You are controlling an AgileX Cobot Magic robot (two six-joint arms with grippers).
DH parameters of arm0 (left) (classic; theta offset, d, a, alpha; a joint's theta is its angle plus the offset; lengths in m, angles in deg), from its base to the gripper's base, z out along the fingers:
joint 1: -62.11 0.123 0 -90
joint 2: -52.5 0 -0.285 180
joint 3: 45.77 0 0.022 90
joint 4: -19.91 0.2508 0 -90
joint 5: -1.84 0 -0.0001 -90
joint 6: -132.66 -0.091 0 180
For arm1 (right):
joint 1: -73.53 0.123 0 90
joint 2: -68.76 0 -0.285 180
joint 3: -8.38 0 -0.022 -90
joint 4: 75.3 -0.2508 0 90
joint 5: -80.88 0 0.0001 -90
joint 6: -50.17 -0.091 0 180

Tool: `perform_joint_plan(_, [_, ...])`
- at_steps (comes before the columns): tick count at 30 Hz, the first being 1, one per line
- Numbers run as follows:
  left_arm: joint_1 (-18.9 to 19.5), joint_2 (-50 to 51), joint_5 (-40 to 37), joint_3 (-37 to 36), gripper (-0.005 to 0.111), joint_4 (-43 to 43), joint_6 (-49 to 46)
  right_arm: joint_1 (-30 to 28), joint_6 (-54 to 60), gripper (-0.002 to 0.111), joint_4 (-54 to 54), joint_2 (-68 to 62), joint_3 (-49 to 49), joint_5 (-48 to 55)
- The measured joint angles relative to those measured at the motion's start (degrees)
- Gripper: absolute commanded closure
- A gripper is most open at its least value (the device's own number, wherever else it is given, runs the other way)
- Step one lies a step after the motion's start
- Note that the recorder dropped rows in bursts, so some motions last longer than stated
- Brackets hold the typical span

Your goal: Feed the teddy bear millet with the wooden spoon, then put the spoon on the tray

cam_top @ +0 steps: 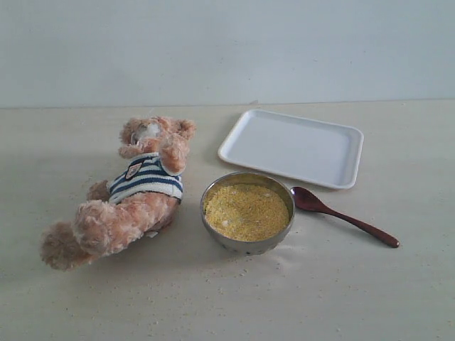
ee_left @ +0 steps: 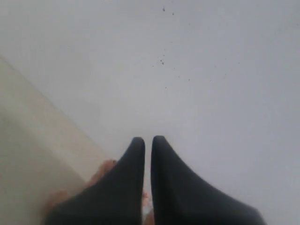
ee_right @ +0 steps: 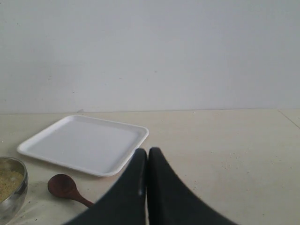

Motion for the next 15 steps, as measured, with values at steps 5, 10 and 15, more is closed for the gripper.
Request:
perform_joint_plan(5, [0.00, 0.00, -11.93, 1.89, 0.102, -1.20, 4.26, 0.00, 0.00, 0.108, 0.00, 0.00, 0.00, 0.00])
perform_joint_plan(10, [0.00, 0.00, -24.46, 7.46, 0.102, -8.04, -7.67, 0.00, 0.00, 0.108, 0.00, 0.00, 0.00, 0.00])
perform_joint_plan(15, [0.00, 2.28, -29.04, 12.35, 0.102, -16.30, -20.31, 0.00, 0.00, 0.108, 0.00, 0.00, 0.00, 0.00])
